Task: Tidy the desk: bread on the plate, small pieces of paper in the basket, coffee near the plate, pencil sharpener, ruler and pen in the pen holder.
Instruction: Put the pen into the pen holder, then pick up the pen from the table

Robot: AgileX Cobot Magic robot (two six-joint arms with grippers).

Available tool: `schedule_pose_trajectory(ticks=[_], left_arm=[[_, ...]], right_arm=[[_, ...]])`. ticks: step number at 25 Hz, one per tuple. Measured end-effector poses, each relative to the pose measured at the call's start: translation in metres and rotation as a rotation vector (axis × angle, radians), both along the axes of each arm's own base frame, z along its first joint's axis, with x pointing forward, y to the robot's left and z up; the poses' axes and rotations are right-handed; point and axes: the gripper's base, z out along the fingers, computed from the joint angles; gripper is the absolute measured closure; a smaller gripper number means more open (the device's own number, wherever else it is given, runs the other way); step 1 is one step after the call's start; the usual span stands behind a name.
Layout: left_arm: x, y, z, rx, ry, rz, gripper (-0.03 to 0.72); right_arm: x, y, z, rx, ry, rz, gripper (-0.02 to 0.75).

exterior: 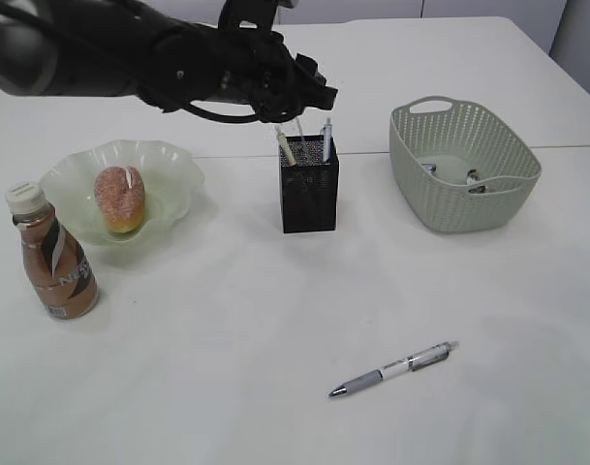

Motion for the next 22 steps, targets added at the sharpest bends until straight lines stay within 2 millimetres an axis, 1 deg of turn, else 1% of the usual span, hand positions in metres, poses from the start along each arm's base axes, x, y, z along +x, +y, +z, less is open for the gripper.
schedule_pose_trajectory(ticks=[2, 6, 9, 14, 17, 22], left_arm=[[-0.012, -0.004, 0.007, 0.045, 0.052, -0.004, 0.359], [-0.038, -0.019, 0.008, 0.143, 0.164, -0.032, 0.359], [-0.059, -0.031, 0.005, 0.216, 0.246, -0.057, 0.359], [-0.096, -0.052, -0.007, 0.317, 0.425, -0.103, 0.359], [-0.113, -0.056, -0.013, 0.359, 0.540, -0.146, 0.359], [-0.128, -0.055, -0.019, 0.437, 0.670, -0.263, 0.359]], right_arm=[[0.000, 0.000, 0.000, 0.000, 0.000, 0.000, 0.342], [0.000, 0.000, 0.000, 0.000, 0.000, 0.000, 0.342], [0.000, 0.000, 0.000, 0.000, 0.000, 0.000, 0.343], [0.000, 0.000, 0.000, 0.000, 0.000, 0.000, 0.343], [0.000, 0.000, 0.000, 0.000, 0.000, 0.000, 0.342], [0.000, 0.000, 0.000, 0.000, 0.000, 0.000, 0.343]])
